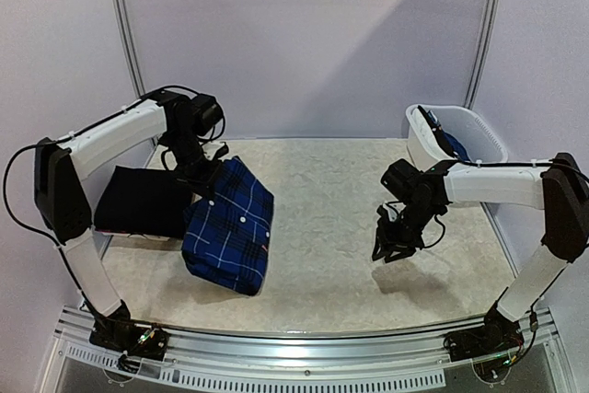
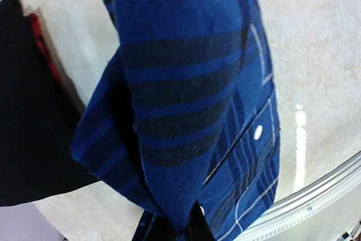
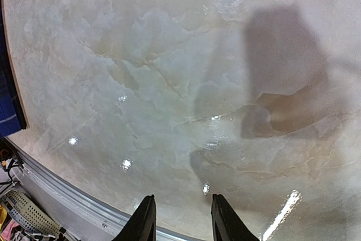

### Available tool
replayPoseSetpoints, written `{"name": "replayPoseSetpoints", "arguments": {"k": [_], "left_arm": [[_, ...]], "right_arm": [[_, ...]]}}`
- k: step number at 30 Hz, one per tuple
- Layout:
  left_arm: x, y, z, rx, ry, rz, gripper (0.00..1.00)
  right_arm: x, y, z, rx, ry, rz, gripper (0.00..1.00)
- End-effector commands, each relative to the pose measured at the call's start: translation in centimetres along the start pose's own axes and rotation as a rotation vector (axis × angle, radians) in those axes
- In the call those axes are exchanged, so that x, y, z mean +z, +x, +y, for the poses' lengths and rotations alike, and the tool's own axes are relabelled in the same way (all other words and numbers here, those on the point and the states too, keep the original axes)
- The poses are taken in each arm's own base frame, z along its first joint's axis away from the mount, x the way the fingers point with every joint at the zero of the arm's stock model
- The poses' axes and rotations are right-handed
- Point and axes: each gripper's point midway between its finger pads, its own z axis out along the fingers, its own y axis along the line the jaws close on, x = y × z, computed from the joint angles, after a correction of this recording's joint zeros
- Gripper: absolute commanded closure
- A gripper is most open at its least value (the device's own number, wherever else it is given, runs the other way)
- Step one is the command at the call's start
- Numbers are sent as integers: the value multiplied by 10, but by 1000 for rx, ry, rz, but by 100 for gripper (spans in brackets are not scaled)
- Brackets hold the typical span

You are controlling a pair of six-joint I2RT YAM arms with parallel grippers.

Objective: Fold and stack the mixed laundry pile
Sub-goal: Place the square-folded shirt at the corner of the board.

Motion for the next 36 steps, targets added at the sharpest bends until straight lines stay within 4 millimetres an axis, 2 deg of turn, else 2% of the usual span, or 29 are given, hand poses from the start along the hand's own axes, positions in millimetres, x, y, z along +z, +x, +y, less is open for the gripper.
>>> {"name": "replayPoseSetpoints", "arguments": {"k": [1, 9, 18, 28, 33, 36], "left_arm": [[-36, -2, 20, 6, -32, -43, 100], [-81, -11, 41, -9, -44, -105, 100], [-111, -9, 70, -79, -34, -195, 100], [-145, 17, 89, -134, -37, -274, 100], [-154, 35, 89, -137, -30, -294, 100], [-152, 45, 87, -138, -16, -284, 100]], "right_arm": [[-7, -1, 1, 0, -8, -24, 66], [-8, 2, -1, -9, 2, -20, 66], [-5, 6, -5, -16, 10, -4, 66], [5, 14, -14, -21, 33, 39, 66], [8, 16, -16, -29, 43, 62, 66], [10, 16, -16, -32, 49, 74, 66]]}}
